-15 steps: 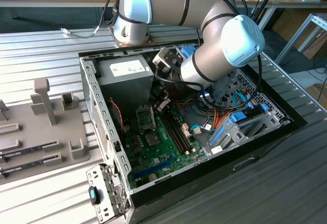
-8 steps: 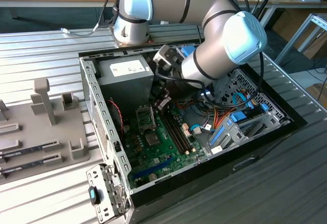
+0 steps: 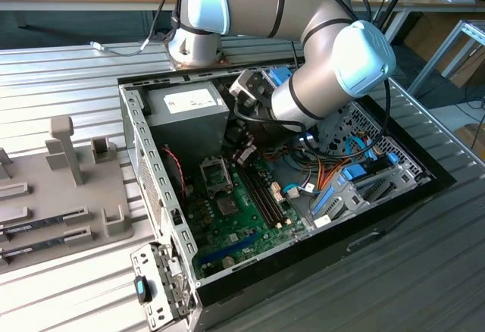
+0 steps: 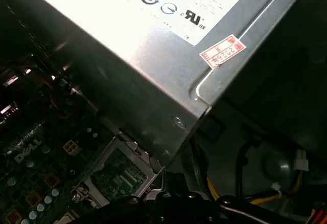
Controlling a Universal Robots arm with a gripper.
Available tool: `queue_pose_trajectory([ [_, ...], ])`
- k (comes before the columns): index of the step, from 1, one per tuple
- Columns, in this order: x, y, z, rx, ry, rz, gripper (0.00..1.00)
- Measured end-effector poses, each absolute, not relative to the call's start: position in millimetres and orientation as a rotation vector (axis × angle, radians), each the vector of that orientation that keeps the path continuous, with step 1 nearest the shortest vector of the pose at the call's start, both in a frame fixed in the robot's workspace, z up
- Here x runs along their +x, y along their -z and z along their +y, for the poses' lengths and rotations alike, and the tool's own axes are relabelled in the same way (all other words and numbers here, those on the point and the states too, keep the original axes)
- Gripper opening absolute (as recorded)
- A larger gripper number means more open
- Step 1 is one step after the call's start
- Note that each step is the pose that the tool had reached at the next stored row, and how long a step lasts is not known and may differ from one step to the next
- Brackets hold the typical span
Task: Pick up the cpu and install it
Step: 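Close the cpu cover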
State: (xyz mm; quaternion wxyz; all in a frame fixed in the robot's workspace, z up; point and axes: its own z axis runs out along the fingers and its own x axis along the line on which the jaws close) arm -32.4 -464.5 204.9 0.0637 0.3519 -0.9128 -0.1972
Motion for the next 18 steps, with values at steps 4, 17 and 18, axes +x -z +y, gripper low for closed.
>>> queue_pose_trajectory([
  [4, -34.2, -204.5, -464.3, 1.055, 0.597, -2.761, 0.11],
  [17, -36.7, -206.0, -465.1, 1.051, 0.607, -2.764, 0.11],
  [18, -36.7, -206.6, -465.2, 1.051, 0.612, -2.764, 0.11],
])
